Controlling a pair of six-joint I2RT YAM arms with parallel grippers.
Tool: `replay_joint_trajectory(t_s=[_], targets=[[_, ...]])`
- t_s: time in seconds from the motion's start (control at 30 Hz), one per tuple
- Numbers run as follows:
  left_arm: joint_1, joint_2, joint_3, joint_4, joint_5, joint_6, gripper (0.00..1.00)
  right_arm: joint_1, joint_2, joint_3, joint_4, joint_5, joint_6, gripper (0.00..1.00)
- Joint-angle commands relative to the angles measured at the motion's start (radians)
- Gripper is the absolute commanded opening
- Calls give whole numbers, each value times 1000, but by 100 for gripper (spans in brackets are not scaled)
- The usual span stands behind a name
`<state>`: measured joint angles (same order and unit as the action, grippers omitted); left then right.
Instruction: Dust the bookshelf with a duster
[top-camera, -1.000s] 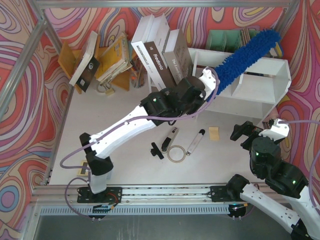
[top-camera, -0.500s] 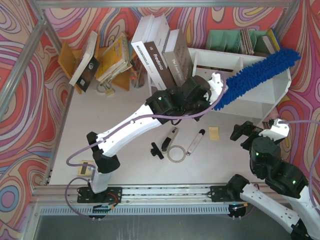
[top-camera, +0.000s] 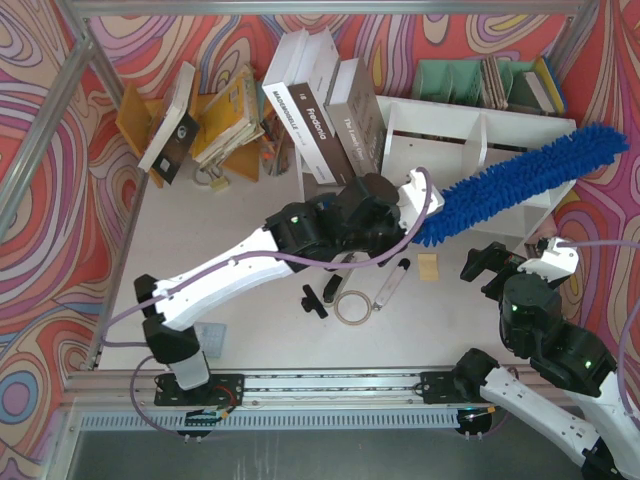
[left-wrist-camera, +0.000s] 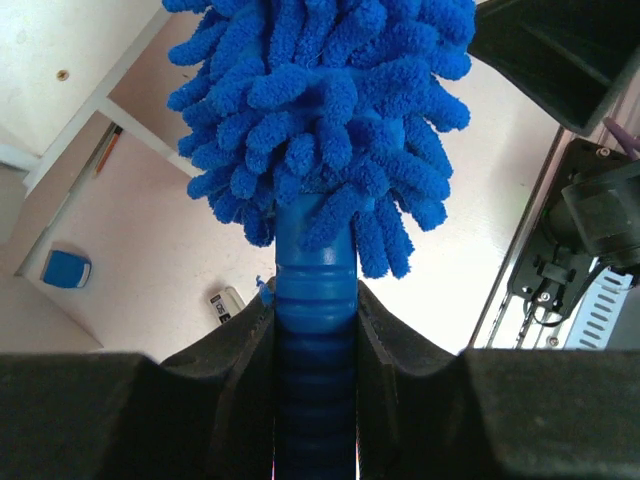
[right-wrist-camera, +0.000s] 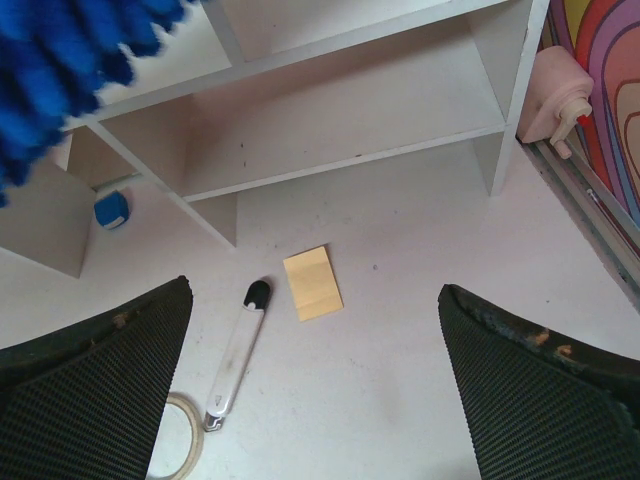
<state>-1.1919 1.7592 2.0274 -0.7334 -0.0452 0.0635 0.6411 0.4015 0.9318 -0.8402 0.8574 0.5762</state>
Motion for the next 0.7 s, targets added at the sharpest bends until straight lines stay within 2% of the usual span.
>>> replay_joint_trajectory(t_s=[0.0,0.17,0.3,0.67], targets=[[-12,-127,-92,179,-38,-39,0,-1,-1,-3,-2,28,0,99],[-20,-229,-201,222,-187,-111,0,-2,-7,-2,-2,28,3,99],[-20,-304,-292,245,-224,-176,0,-1,-7,-2,0,29,2,99],[-122,-397,-405,152,-545,-293,0,-1,-2,-4,-2,29,2,99]])
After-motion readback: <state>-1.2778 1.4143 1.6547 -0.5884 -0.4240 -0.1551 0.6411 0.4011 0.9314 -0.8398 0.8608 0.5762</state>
